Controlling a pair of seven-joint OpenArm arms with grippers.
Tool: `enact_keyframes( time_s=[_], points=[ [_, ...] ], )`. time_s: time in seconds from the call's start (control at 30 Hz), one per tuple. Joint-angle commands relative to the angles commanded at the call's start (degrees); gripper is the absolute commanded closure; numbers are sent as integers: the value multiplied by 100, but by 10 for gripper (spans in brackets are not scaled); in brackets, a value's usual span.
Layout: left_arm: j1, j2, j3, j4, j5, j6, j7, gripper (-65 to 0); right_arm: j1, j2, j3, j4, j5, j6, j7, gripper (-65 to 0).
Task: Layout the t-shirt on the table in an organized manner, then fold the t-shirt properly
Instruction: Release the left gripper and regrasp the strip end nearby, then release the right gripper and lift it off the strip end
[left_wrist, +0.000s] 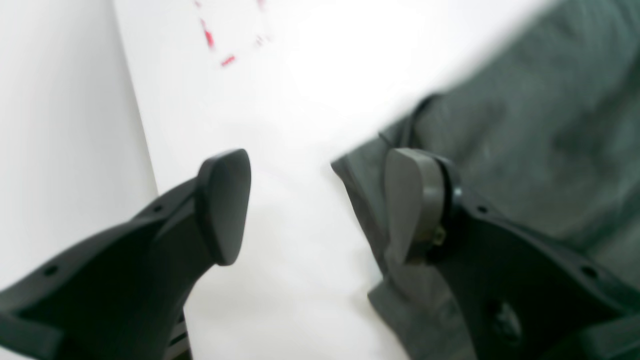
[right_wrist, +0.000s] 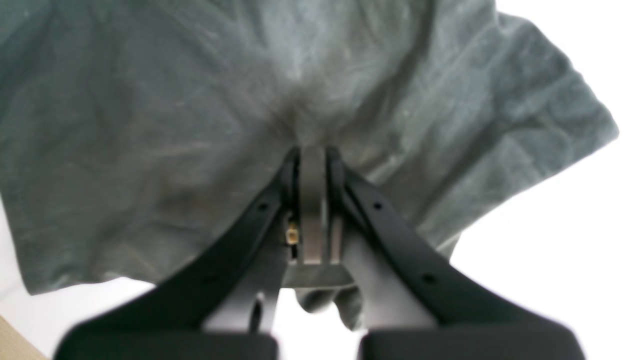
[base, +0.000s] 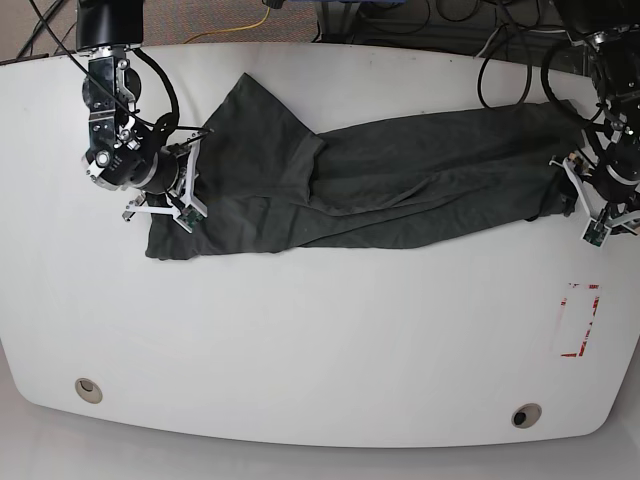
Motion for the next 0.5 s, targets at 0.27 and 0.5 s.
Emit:
enact_keyframes(
  time_s=[0.27, 0.5],
  points=[
    [-62, 334, 9, -589, 264, 0, 141, -397, 9, -9, 18, 0, 0, 0, 0, -14],
    [18, 299, -9, -1574, 589, 0, 132, -397, 9, -9, 26, 18, 0, 0, 0, -14]
  ],
)
